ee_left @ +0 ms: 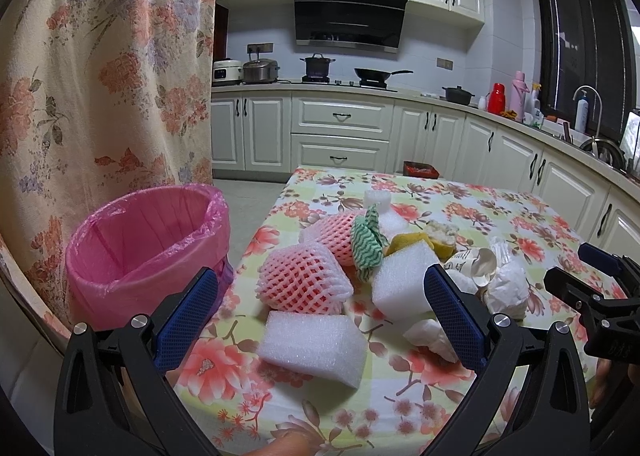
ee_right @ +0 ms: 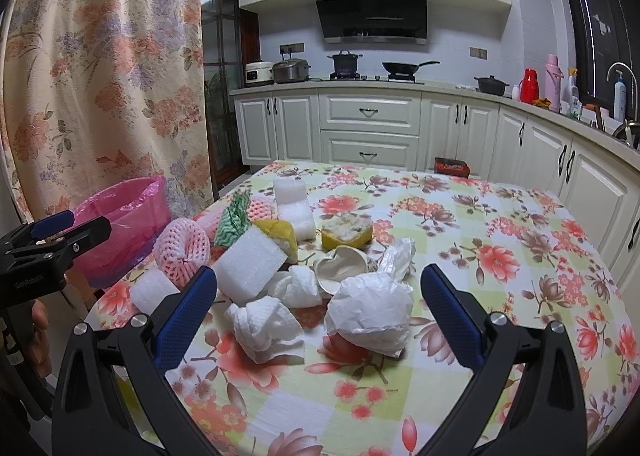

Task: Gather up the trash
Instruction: 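Grasp the white foam block with the left tool while the right tool grasps the white plastic bag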

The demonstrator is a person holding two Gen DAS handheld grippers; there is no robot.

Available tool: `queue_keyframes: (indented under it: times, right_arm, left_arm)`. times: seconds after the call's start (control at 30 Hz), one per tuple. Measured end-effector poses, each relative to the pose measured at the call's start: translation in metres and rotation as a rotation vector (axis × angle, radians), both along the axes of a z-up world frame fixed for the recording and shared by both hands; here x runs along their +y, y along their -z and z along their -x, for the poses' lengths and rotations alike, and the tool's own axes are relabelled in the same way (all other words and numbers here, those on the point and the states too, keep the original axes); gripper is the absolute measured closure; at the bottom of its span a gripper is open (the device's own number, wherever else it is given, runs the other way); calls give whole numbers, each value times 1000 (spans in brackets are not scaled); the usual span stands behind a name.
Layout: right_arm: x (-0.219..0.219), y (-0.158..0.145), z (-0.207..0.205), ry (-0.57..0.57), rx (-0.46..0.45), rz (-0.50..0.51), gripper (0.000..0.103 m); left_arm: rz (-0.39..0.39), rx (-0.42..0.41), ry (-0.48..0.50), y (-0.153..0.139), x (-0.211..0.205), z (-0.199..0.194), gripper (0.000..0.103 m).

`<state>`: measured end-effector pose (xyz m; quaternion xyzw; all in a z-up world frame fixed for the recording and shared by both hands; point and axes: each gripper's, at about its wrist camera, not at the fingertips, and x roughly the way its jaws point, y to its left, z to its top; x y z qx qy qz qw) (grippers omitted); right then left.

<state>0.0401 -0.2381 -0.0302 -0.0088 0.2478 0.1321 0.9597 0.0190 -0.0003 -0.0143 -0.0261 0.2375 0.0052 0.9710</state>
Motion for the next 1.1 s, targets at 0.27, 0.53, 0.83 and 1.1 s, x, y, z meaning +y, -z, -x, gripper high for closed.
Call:
queue_keyframes:
  times: [0.27,0.53,0.83,1.1]
  right_arm:
    - [-11,20,-17,37,73,5,4]
    - [-25,41,-43,73,166,17,4]
    - [-26,51,-70,60,242,16,5]
    - [-19,64,-86,44,304,49,24]
  left_arm:
    - [20,72,0,26,7,-11,7]
    - [24,166,1,53,6,-27,7]
    - [13,268,-34,80,10,-48,7]
    - [60,305,-15,85,12,-57,27]
